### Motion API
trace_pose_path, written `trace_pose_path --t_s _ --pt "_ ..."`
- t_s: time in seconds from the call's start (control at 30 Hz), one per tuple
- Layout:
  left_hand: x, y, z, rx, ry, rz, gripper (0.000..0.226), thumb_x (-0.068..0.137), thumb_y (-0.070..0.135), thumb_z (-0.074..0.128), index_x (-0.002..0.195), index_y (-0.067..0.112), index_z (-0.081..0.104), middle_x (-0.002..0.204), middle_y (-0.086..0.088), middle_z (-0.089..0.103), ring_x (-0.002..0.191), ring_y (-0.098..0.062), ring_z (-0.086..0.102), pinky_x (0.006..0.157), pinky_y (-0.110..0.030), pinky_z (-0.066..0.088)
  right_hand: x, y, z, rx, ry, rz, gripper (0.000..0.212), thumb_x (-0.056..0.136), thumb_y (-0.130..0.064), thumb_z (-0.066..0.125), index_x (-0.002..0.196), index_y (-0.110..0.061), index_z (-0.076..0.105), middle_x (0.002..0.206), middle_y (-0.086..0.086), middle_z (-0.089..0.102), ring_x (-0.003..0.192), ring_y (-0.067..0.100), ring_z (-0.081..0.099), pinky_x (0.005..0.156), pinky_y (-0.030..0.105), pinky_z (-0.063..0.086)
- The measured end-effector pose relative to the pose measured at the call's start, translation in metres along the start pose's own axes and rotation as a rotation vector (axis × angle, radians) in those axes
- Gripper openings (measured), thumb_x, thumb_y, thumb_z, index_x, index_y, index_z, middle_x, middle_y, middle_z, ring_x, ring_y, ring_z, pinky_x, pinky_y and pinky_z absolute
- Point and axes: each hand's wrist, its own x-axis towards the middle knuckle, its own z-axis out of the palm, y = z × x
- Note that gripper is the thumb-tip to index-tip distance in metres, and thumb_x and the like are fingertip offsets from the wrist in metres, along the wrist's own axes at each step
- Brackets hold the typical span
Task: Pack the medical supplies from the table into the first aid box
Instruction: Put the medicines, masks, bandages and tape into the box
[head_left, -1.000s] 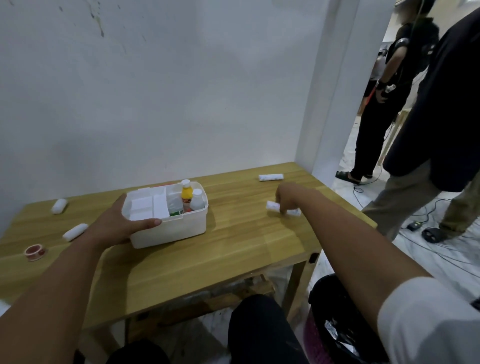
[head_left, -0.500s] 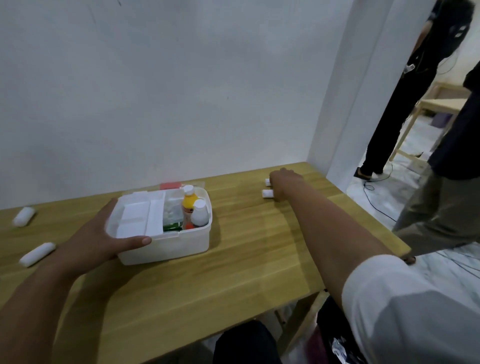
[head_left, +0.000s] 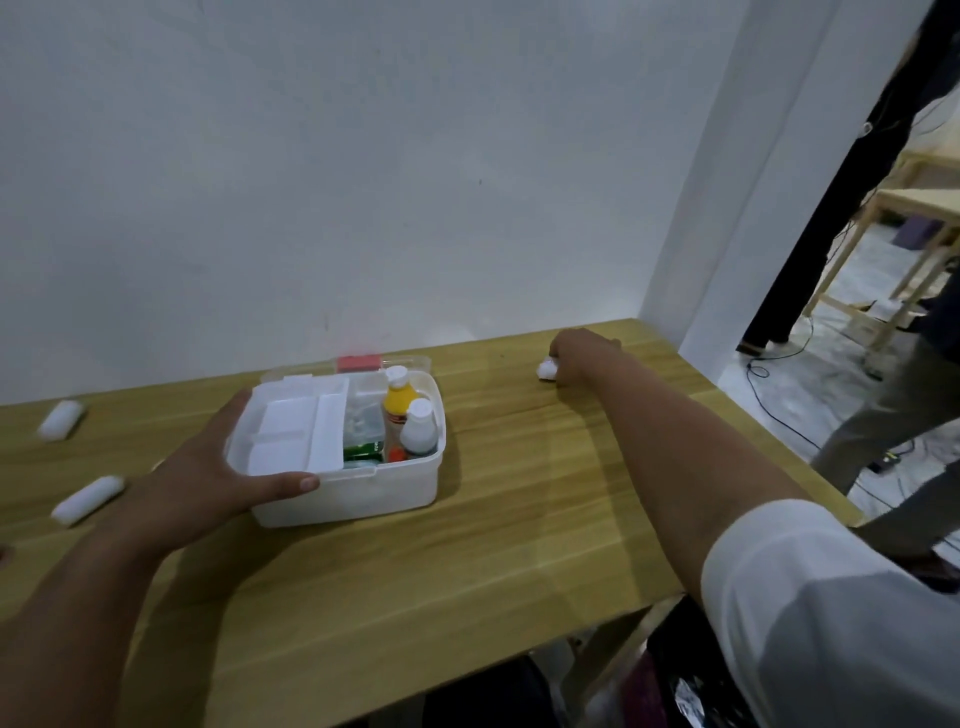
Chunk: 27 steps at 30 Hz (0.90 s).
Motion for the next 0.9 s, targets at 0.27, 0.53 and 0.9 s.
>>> trace_pose_path --t_s 0.27,0.53,0.9 --pt "-0.008 0.016 0.008 -0.061 0.038 -0.029 0.089 0.062 0.055 0.094 0.133 0.063 0.041 0.125 0.044 0.043 0.124 -0.009 0.048 0.097 -0.045 0.055 -0.037 -0.019 -0.023 0.283 0.133 -0.098 0.053 0.078 -0.029 0.084 0.128 -0.015 0.07 0.122 0.007 0.072 0.111 0.026 0.066 0.087 0.032 0.05" --pt "-0.013 0.024 0.014 -0.121 0.106 -0.062 0.108 0.061 0.054 0.097 0.151 0.042 0.039 0.135 0.021 0.049 0.123 -0.015 0.05 0.097 -0.052 0.057 -0.113 -0.083 -0.064 0.696 0.027 -0.271 0.047 0.074 -0.026 0.092 0.114 -0.011 0.073 0.107 0.008 0.072 0.093 0.023 0.073 0.075 0.04 0.065" --pt "-0.011 0.024 0.02 -0.165 0.11 -0.139 0.111 0.06 0.051 0.098 0.152 0.035 0.037 0.137 0.01 0.049 0.122 -0.022 0.05 0.089 -0.046 0.059 -0.171 -0.118 -0.039 1.089 -0.067 -0.271 0.048 0.077 -0.011 0.09 0.115 0.005 0.065 0.108 0.019 0.074 0.086 0.027 0.079 0.062 0.036 0.063"
